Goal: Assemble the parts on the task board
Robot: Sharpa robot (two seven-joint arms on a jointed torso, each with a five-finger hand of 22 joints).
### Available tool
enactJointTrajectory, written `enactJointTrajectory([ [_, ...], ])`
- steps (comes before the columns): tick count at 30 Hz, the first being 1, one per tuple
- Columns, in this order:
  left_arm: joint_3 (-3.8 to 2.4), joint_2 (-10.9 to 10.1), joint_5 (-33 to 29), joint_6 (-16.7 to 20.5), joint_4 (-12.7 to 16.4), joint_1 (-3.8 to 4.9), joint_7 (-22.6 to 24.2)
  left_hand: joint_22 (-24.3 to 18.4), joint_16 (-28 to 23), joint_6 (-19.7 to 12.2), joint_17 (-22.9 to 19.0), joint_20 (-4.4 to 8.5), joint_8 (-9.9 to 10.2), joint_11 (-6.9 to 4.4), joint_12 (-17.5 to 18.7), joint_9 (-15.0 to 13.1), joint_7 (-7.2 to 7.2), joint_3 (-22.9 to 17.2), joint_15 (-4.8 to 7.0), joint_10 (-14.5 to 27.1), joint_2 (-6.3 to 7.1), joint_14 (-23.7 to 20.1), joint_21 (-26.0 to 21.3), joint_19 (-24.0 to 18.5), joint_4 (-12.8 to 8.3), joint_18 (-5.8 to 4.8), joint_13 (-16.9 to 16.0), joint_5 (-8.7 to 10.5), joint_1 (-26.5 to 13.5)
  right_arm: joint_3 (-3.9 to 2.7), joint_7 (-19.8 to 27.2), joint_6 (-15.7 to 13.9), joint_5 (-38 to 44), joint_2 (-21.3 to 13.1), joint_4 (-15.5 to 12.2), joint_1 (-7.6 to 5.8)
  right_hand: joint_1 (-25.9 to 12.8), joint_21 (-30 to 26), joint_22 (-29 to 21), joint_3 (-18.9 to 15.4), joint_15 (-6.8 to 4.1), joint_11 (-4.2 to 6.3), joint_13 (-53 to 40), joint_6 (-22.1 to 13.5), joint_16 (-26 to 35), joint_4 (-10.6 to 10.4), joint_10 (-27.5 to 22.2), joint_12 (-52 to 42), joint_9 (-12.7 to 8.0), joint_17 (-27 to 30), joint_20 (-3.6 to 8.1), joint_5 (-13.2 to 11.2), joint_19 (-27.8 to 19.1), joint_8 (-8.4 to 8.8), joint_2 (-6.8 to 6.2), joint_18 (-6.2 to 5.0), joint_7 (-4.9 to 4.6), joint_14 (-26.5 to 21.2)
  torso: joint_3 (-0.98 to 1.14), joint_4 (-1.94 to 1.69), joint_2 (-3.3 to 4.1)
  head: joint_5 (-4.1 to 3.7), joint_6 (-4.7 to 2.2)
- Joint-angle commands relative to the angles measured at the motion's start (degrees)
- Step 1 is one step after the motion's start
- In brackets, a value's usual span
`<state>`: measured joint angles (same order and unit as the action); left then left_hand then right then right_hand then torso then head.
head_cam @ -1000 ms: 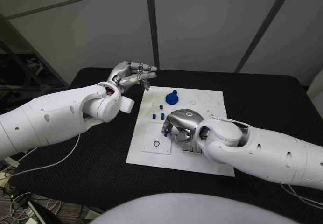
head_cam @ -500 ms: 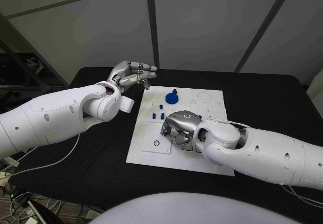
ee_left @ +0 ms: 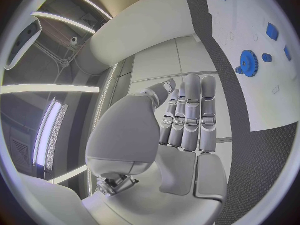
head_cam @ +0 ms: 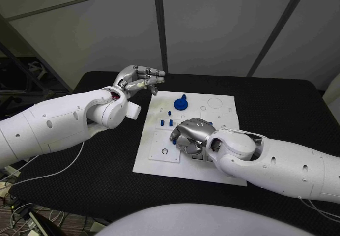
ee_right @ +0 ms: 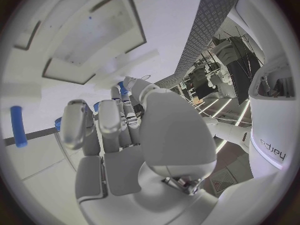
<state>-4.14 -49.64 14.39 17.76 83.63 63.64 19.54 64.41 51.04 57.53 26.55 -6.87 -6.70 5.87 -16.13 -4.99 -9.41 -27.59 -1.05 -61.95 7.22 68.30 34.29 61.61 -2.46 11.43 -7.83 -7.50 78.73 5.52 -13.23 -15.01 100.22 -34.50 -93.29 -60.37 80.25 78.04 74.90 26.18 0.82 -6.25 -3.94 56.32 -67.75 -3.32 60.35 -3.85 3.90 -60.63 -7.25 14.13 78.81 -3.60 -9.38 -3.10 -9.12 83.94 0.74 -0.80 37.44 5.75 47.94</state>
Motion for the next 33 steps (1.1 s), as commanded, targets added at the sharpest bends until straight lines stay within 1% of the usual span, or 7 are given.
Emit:
enactJointTrajectory([
  [1, -0.03, -0.06, -0.15, -0.85, -0.06, 0.06, -0.06, -0.10, -0.23, -0.07, -0.09, -0.05, -0.24, -0.07, -0.22, 0.08, -0.38, 0.44, -0.15, 0.27, -0.42, -0.39, -0.26, -0.37, 0.00, -0.98, -0.08, 0.14, 0.06, 0.11, 0.49, -3.72, -1.84, -0.92, -0.45, 0.05, -0.29, -0.17, 2.13, -0.46, 0.36, -0.04, -0.12, -0.26, 0.22, -0.08, -0.17, -0.56, 0.05, 0.17, 0.01, 0.00, -0.35, -0.14, -0.30, -0.91, -0.12, 0.90, 0.05, 0.08, 0.02, 0.03, -0.08],
  [8, 0.02, -0.27, -0.15, -1.05, -0.26, 0.04, -0.28, -0.10, -0.23, -0.07, -0.09, -0.05, -0.24, -0.07, -0.22, 0.08, -0.38, 0.44, -0.15, 0.27, -0.42, -0.39, -0.26, -0.37, 0.00, -0.98, -0.08, 0.14, 0.06, -0.23, 2.03, -8.04, -4.91, -4.57, -3.15, -0.03, -0.62, -0.13, 2.22, -1.03, 0.29, 0.06, -0.21, 0.03, 0.15, -0.28, -0.02, -1.43, 0.18, 0.32, 0.03, -0.62, -0.13, -0.30, -0.50, -0.87, -0.15, 0.96, 0.01, 0.06, -0.06, -0.05, -0.31],
  [11, 0.03, -0.35, -0.15, -1.09, -0.34, 0.02, -0.32, -0.10, -0.23, -0.07, -0.09, -0.05, -0.24, -0.07, -0.22, 0.08, -0.38, 0.44, -0.15, 0.27, -0.42, -0.39, -0.26, -0.37, 0.00, -0.98, -0.08, 0.14, 0.06, -1.49, 2.43, -9.19, -5.81, -5.92, -4.25, -0.07, -0.58, -0.18, 2.17, -1.09, 0.26, 0.11, -0.23, 0.28, 0.15, -0.29, 0.04, -1.66, 0.24, 0.39, 0.04, -0.60, -0.14, -0.41, -0.44, -0.88, -0.08, 0.98, -0.03, 0.04, -0.06, -0.22, -0.50],
  [13, 0.05, -0.40, -0.15, -1.13, -0.39, -0.01, -0.37, -0.10, -0.23, -0.07, -0.09, -0.05, -0.24, -0.07, -0.22, 0.08, -0.38, 0.44, -0.15, 0.27, -0.42, -0.39, -0.26, -0.37, 0.00, -0.98, -0.08, 0.14, 0.06, -2.66, 2.69, -9.98, -6.55, -6.98, -5.03, -0.08, -0.57, -0.32, 2.02, -1.10, 0.26, 0.12, -0.23, 0.31, 0.26, -0.29, 0.04, -1.69, 0.25, 0.55, 0.05, -0.58, -0.26, -0.42, -0.44, -0.92, -0.07, 0.95, -0.02, 0.06, -0.02, -0.40, -0.73],
  [19, 0.09, -0.45, -0.15, -1.29, -0.50, -0.08, -0.49, -0.10, -0.23, -0.07, -0.09, -0.05, -0.24, -0.07, -0.22, 0.08, -0.38, 0.44, -0.15, 0.27, -0.42, -0.39, -0.26, -0.37, 0.00, -0.98, -0.08, 0.14, 0.06, -5.49, 2.63, -10.19, -8.42, -9.36, -5.95, -0.34, -0.48, -0.97, 1.37, -1.30, 0.24, 0.12, -0.13, 0.19, 0.78, -0.21, -0.43, -1.80, 0.22, 1.28, 0.07, -0.43, -0.79, -0.30, -0.65, -1.11, 0.15, 0.77, -0.03, 0.10, -0.02, -1.21, -1.36],
  [24, 0.12, -0.50, -0.15, -1.42, -0.45, -0.11, -0.60, -0.12, -0.25, -0.09, -0.14, -0.06, -0.24, -0.07, -0.29, 0.12, -0.38, 0.46, -0.15, 0.31, -0.50, -0.41, -0.30, -0.38, 0.00, -0.98, -0.10, 0.13, 0.08, -7.15, 0.85, -6.17, -9.06, -12.05, -5.93, -1.15, -0.34, -1.25, 1.10, -1.41, 0.23, 0.13, -0.09, 0.06, 0.94, -0.16, -0.65, -1.98, 0.20, 1.54, 0.09, -0.38, -0.99, -0.22, -0.68, -1.17, 0.31, 0.69, -0.10, -0.01, 0.04, -1.87, -1.80],
  [33, 0.14, -0.42, -0.15, -1.50, -0.33, -0.13, -0.66, -0.12, -0.25, -0.09, -0.14, -0.06, -0.24, -0.07, -0.29, 0.12, -0.38, 0.46, -0.15, 0.31, -0.50, -0.41, -0.30, -0.38, 0.00, -0.98, -0.10, 0.13, 0.08, -7.83, -2.29, 3.02, -5.24, -14.49, -5.51, -2.12, -0.38, -0.50, 1.93, -1.97, 0.05, 0.38, -0.16, 0.50, -0.23, -0.31, -0.01, -3.19, 0.30, 0.39, 0.22, -0.74, -0.10, -0.36, -1.10, -0.91, 0.67, 1.09, -0.12, -0.12, 0.04, -2.11, -1.72],
])
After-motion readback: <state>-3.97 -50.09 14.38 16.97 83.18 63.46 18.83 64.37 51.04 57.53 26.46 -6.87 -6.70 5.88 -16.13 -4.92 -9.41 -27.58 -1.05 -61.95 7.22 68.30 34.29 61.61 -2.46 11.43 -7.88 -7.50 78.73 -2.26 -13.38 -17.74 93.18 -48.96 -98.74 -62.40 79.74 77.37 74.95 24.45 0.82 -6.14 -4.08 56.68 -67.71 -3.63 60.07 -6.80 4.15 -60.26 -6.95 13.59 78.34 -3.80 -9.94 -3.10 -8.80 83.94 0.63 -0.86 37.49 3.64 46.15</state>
